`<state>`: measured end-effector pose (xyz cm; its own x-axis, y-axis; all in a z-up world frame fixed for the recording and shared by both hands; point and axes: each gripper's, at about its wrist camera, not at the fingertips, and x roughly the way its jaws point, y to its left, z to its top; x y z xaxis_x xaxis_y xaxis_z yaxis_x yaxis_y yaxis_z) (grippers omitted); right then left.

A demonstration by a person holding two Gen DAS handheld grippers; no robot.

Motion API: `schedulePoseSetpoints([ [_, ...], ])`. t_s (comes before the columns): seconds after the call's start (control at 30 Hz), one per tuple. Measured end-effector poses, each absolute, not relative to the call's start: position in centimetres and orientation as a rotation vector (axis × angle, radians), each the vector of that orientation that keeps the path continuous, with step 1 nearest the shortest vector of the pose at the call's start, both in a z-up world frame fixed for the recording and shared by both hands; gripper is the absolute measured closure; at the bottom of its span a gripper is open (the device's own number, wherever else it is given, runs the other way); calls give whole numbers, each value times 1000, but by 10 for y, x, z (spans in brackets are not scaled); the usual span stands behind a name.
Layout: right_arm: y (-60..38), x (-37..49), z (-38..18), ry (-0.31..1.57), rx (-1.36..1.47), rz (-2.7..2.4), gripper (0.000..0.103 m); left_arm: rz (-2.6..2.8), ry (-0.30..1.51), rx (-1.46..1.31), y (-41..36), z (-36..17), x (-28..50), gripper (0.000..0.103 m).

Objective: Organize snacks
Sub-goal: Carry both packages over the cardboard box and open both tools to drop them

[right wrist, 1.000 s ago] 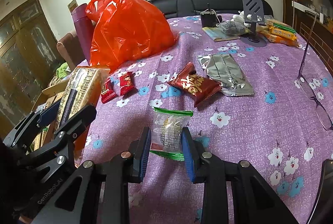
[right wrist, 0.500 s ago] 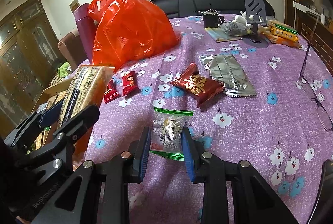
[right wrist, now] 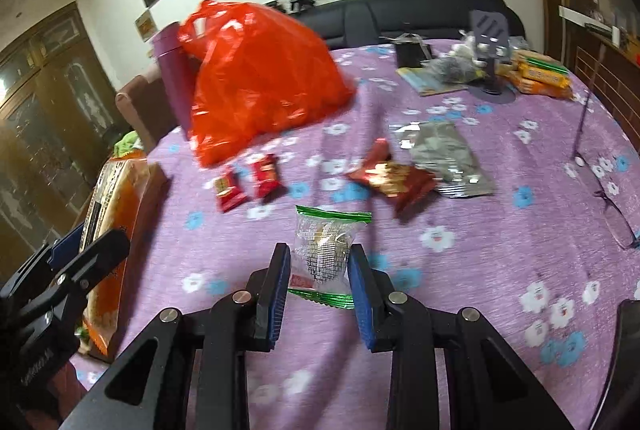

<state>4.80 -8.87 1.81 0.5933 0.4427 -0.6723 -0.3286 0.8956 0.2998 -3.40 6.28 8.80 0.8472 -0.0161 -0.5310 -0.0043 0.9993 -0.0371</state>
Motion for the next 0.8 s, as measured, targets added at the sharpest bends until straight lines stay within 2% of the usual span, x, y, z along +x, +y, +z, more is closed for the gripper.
schedulePoseSetpoints([
  [0.47, 64, 11, 47, 856, 89, 725, 70, 243, 585, -213, 221, 77, -90, 50],
  [0.8, 149, 7, 29, 902, 39, 783, 70, 262, 621, -256, 254, 50, -99, 50],
])
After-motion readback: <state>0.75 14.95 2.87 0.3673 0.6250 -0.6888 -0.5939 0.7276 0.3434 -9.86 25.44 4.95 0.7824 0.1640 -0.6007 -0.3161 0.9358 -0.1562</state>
